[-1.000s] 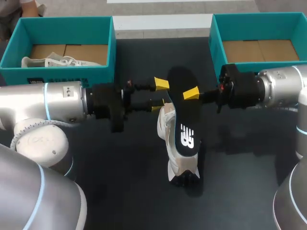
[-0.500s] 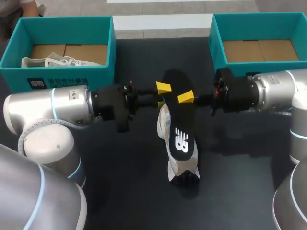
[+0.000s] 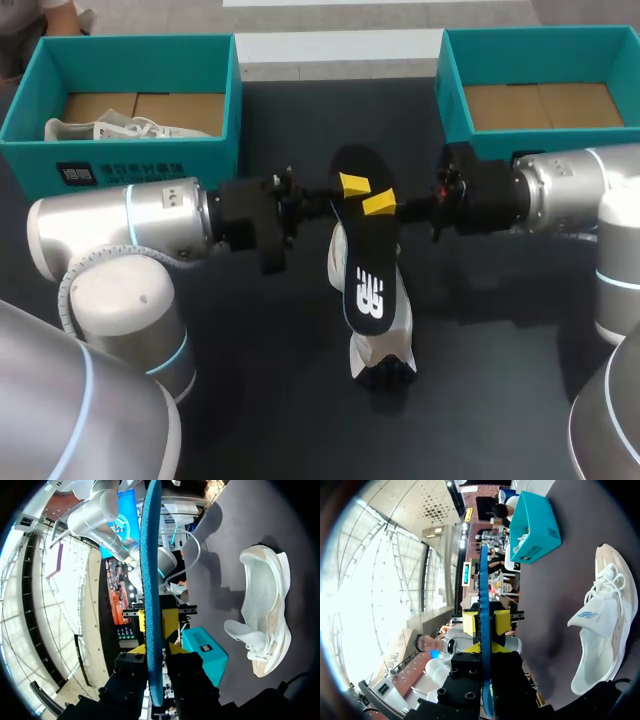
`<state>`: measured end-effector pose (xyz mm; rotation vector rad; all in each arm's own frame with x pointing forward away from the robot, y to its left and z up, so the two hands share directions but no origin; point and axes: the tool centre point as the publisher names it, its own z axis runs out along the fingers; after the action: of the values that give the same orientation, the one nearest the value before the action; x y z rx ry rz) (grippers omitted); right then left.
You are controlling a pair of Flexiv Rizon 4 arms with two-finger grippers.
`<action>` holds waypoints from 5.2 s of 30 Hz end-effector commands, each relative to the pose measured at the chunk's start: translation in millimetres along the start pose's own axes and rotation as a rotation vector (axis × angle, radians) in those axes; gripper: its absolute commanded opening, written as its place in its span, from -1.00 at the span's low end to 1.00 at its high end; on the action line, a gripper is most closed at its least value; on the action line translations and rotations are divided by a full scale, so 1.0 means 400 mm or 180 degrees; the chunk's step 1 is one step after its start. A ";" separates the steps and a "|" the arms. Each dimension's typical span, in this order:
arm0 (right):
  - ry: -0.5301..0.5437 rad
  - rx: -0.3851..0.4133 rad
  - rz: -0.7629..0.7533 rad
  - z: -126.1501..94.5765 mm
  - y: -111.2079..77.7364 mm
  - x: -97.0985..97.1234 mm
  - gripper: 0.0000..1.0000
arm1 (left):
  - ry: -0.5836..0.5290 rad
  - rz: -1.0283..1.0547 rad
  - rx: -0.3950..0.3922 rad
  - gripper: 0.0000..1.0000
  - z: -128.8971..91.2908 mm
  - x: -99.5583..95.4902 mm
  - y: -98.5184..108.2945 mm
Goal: Take the shoe out of the shoebox, open the shoe tongue, remove and reinsert the insole, then place the shoe into the shoebox
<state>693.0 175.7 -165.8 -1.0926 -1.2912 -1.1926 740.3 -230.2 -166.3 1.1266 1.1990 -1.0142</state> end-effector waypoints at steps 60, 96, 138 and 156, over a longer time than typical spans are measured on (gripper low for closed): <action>-0.1358 -0.0062 -0.3095 -0.163 -0.049 0.062 1.00 | 0.0454 -0.3028 0.0483 -1.00 -0.123 -0.112 -0.092; -0.2832 0.1985 -0.4526 -0.234 0.021 -0.091 1.00 | 0.0437 -0.3075 0.0482 -1.00 -0.119 -0.095 -0.115; -0.3000 0.2454 -0.4445 -0.270 -0.070 -0.395 1.00 | 0.0280 -0.2935 0.0525 -1.00 -0.033 0.136 -0.317; -0.3104 0.2335 -0.4674 -0.257 -0.030 -0.416 1.00 | 0.0280 -0.2935 0.0525 -1.00 -0.033 0.136 -0.317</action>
<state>697.2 71.1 -327.5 0.0915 -3.2283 -0.8308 621.2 -237.6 -233.2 0.7215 1.7869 -1.7895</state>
